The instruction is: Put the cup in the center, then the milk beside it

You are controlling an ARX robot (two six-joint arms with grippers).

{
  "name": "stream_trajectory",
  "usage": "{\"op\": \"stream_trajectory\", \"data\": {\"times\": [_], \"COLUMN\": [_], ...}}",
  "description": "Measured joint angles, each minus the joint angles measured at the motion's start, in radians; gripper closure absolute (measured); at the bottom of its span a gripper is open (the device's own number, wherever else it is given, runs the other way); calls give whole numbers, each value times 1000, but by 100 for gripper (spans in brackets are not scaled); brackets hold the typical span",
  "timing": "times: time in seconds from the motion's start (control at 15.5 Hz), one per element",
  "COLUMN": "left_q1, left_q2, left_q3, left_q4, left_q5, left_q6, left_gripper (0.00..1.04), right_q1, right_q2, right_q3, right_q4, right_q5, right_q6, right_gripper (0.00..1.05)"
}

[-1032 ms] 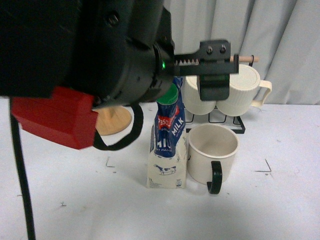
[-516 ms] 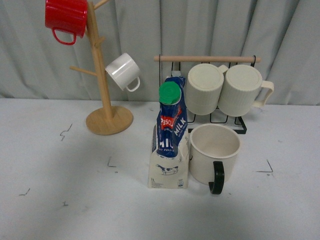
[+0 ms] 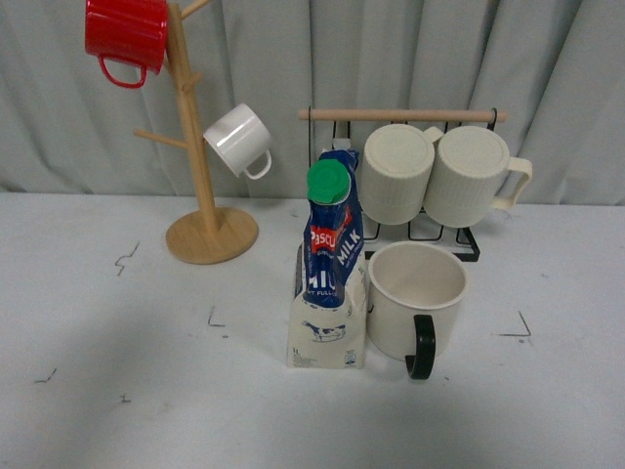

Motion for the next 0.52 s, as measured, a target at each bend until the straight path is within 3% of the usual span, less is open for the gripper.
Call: {"op": "stream_trajectory", "data": {"times": [0.32,0.39,0.52], "left_q1": [47,100,145], "left_q2": [-119,-153,-212], "left_q3": [-84,-100,-124], "left_q4": [-42,-58,-91], "left_q5": [57,120,136], "left_q6": [0,0,0], "left_gripper": [103,103,103], "right_q1": [0,0,0], "right_q2": [0,0,0], "right_q3": [0,0,0], "right_q4": [0,0,0], "right_q5": [0,0,0], "right_q6": [0,0,0], "right_gripper": [6,6,6]}}
